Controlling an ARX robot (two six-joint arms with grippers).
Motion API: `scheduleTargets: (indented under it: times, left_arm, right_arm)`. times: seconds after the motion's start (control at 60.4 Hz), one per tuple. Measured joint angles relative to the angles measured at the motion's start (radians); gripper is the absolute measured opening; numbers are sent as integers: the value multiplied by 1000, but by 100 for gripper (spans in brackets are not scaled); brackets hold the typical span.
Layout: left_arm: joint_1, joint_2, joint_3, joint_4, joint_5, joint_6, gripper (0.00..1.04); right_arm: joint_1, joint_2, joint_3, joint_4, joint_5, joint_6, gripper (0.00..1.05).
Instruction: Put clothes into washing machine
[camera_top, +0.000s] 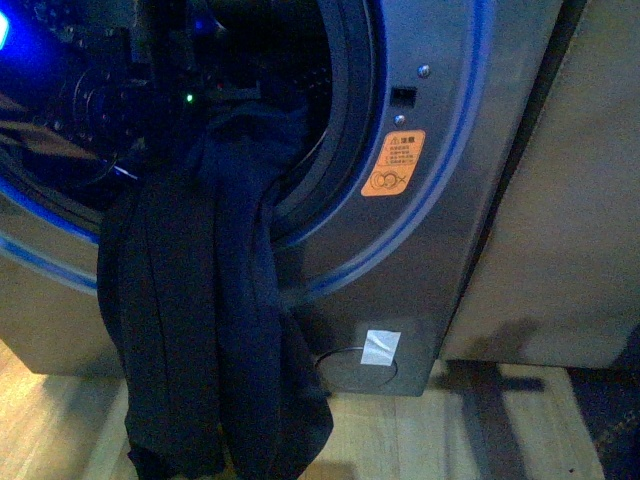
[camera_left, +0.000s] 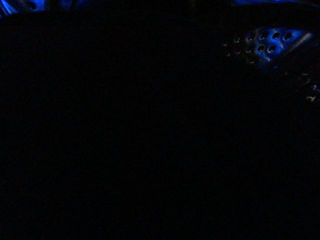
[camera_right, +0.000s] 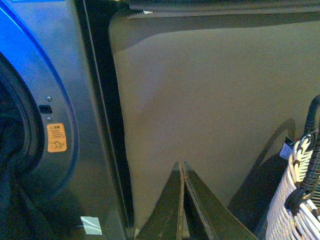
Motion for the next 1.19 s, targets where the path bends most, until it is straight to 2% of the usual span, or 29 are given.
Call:
scheduleTargets:
  times: [0.182,0.729,0.762,0.978,1.193]
  left_arm:
    - [10,88,192,-104,-35,23,5]
    - [24,379,934,-393,-147,31,5]
    - [24,418,1025,-432,-158,29,5]
    - [29,489,1151,-453,-213,41,5]
    - [37,517,1216,-373,-293,92,5]
  right_arm:
    - [0,-12,-16,2,0,0,2]
    - [0,-56,-64,10,0,0,2]
    - [0,-56,-64,10,0,0,2]
    - [0,-56,-64,10,0,0,2]
    - [0,-56,-64,10,0,0,2]
